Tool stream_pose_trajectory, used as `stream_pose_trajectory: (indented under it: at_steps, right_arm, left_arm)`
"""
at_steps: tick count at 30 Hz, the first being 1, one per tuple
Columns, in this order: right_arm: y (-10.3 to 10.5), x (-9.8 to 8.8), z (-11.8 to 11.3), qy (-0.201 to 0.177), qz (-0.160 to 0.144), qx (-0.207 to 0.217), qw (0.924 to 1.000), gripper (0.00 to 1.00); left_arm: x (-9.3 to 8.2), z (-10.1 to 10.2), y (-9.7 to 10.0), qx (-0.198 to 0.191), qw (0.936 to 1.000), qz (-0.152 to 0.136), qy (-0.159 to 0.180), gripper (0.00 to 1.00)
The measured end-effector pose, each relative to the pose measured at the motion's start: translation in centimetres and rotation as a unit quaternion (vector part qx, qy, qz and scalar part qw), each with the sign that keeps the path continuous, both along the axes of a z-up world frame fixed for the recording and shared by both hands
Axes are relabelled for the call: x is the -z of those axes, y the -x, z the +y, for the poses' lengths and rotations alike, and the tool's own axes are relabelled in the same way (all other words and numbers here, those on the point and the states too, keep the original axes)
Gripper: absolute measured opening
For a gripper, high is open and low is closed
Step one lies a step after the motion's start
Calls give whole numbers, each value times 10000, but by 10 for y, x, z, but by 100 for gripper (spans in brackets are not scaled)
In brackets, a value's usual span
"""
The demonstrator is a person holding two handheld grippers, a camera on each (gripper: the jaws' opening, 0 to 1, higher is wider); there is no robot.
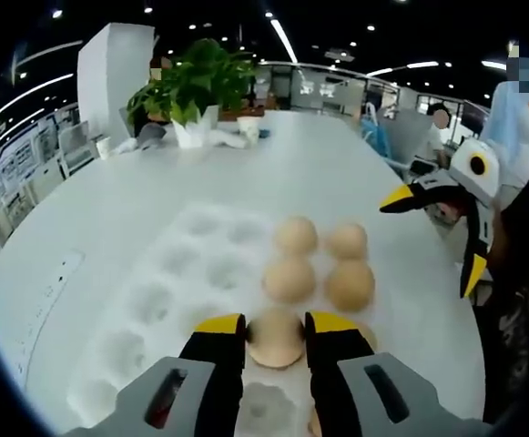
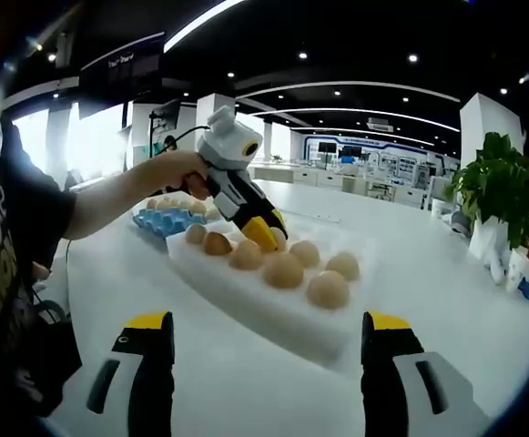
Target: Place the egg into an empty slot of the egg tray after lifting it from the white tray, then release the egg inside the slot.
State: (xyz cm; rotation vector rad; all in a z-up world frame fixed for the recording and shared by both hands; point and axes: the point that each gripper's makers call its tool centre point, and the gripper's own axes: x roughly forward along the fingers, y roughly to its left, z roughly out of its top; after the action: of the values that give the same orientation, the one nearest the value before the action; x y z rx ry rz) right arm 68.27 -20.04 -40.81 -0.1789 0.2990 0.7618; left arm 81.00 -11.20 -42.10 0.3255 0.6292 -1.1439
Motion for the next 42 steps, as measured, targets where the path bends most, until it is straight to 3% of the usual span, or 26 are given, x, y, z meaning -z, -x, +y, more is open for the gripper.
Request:
stream_pose_trajectory:
  at_steps: [22,42]
  right_arm:
    - [-1,-1,6,30,6,-67,10000,88]
    - [0,-1,21,63,7,-266,9996,88]
  left_arm:
    - [-27,13,10,-162,9994,-139,274,26]
    - [-42,44,20,-501,9974,-235,466,26]
